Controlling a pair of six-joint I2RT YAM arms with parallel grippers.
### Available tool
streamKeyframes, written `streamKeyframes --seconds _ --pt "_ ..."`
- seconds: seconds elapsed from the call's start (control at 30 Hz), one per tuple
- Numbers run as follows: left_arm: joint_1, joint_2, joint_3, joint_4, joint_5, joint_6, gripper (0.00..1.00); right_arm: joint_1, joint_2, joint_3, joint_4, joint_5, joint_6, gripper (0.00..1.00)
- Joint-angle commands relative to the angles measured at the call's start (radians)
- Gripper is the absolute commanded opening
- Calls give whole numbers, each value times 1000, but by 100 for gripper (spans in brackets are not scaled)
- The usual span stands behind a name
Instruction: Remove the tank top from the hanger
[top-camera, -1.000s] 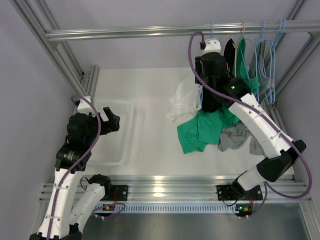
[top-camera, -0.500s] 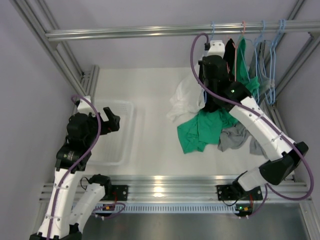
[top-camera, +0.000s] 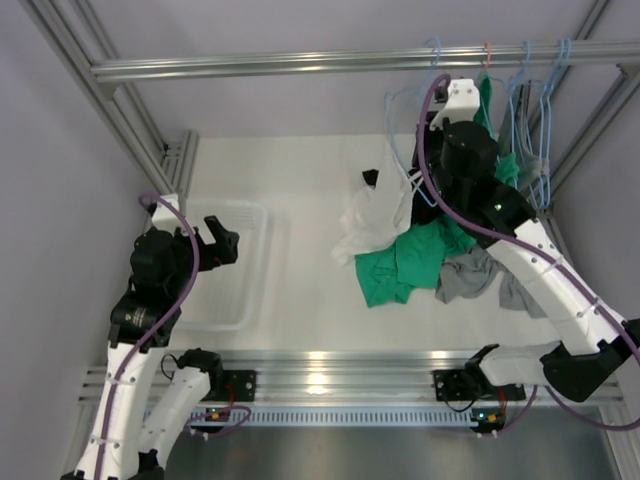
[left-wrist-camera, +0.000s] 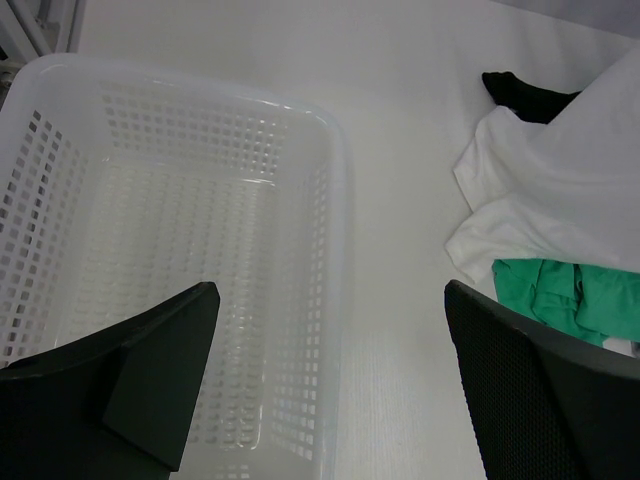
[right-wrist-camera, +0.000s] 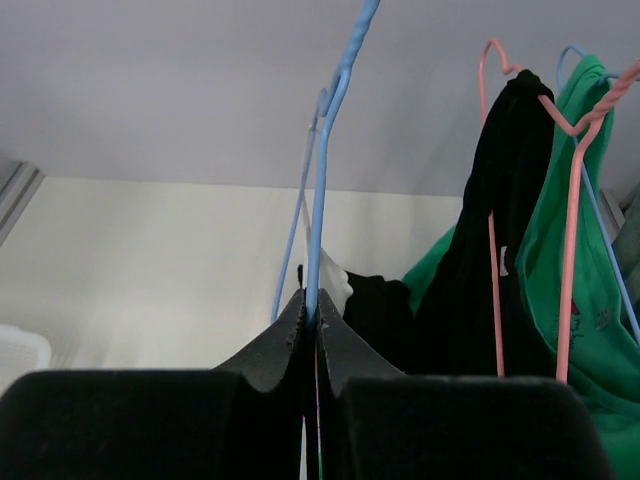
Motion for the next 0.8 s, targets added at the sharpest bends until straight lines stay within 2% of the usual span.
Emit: streamKeyframes --seconds 0.0,0.2,0.37,0.5,0.63,0.77 --pt "3 -10 -8 58 9 7 99 -21 -61 -44 282 -79 -34 0" --pt "1 -9 -8 58 9 6 99 -22 -150 -206 400 -148 -66 0" --pt "1 -3 -5 58 9 6 99 -22 -208 -271 448 -211 -86 0" --pt "1 5 0 72 72 7 99 -22 -276 -372 541 -251 -86 0" --pt "1 17 2 81 131 9 99 -27 -293 -400 615 -252 -126 0" --pt "1 25 2 85 159 13 99 -33 -307 -406 638 -326 -113 0"
